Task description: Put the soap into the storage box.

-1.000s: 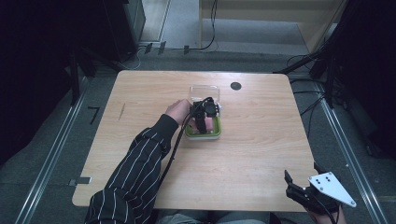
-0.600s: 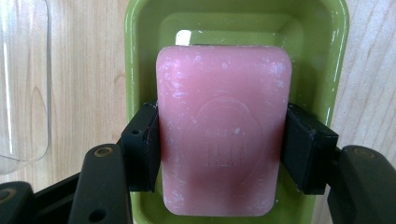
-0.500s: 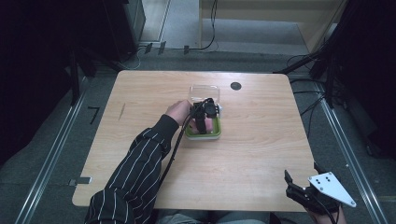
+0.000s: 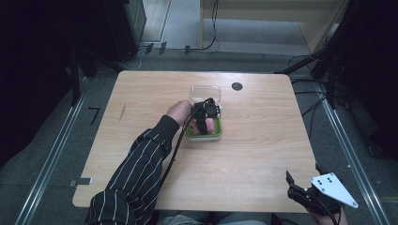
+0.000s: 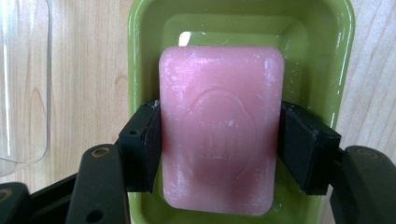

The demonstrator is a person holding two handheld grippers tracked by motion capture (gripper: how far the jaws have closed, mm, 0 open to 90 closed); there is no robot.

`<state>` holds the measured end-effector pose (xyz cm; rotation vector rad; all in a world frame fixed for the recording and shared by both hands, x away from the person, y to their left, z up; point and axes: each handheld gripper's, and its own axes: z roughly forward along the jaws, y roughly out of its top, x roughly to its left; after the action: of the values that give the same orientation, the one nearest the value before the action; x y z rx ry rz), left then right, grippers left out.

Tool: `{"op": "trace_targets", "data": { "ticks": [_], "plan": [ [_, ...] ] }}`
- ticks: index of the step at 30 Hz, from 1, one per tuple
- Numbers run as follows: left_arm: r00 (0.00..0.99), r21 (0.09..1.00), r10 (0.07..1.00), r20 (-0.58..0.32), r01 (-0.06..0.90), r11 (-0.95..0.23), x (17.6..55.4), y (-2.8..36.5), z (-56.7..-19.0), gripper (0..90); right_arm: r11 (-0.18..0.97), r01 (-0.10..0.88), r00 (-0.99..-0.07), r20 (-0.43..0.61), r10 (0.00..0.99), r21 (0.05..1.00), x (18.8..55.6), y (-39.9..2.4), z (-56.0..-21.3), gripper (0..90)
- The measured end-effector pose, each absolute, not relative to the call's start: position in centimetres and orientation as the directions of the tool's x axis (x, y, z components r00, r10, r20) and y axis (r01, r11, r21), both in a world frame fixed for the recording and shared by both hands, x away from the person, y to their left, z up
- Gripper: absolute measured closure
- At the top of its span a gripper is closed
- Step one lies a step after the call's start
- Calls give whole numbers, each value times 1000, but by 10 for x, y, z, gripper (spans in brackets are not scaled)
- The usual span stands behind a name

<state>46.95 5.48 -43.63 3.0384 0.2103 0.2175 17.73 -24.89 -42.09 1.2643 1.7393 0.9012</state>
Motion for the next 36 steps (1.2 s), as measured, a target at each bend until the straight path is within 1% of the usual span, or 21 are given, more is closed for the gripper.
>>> {"op": "trace_targets", "data": {
  "ticks": [5, 10, 13, 15, 17, 19, 24, 30, 36],
  "plan": [
    [980, 122, 164, 116, 150, -981, 470, 57, -432, 363, 250, 403, -192, -186, 964, 880, 178, -249, -421, 135],
    [978, 125, 184, 99, 171, -977, 471, 59, -428, 319, 252, 406, -194, -186, 963, 878, 177, -248, -421, 135],
    [974, 132, 210, 85, 198, -971, 470, 60, -426, 269, 248, 402, -190, -185, 964, 881, 177, -249, -421, 135],
    [972, 124, 218, 83, 207, -970, 469, 59, -423, 231, 251, 402, -194, -186, 963, 881, 178, -249, -421, 135],
    [969, 117, 229, 93, 218, -969, 468, 59, -422, 170, 253, 403, -196, -187, 963, 880, 178, -249, -421, 135],
    [966, 100, 243, 86, 234, -967, 466, 59, -420, 137, 249, 400, -192, -185, 964, 882, 178, -249, -421, 135],
    [960, 78, 271, 67, 266, -961, 462, 61, -417, 123, 247, 400, -193, -183, 964, 883, 178, -248, -421, 135],
    [956, 29, 284, 78, 283, -959, 452, 63, -416, 74, 251, 394, -198, -185, 963, 884, 178, -247, -420, 135],
    [946, 12, 314, 84, 314, -949, 444, 69, -415, 72, 255, 392, -205, -186, 961, 884, 180, -245, -420, 135]
  ]
}}
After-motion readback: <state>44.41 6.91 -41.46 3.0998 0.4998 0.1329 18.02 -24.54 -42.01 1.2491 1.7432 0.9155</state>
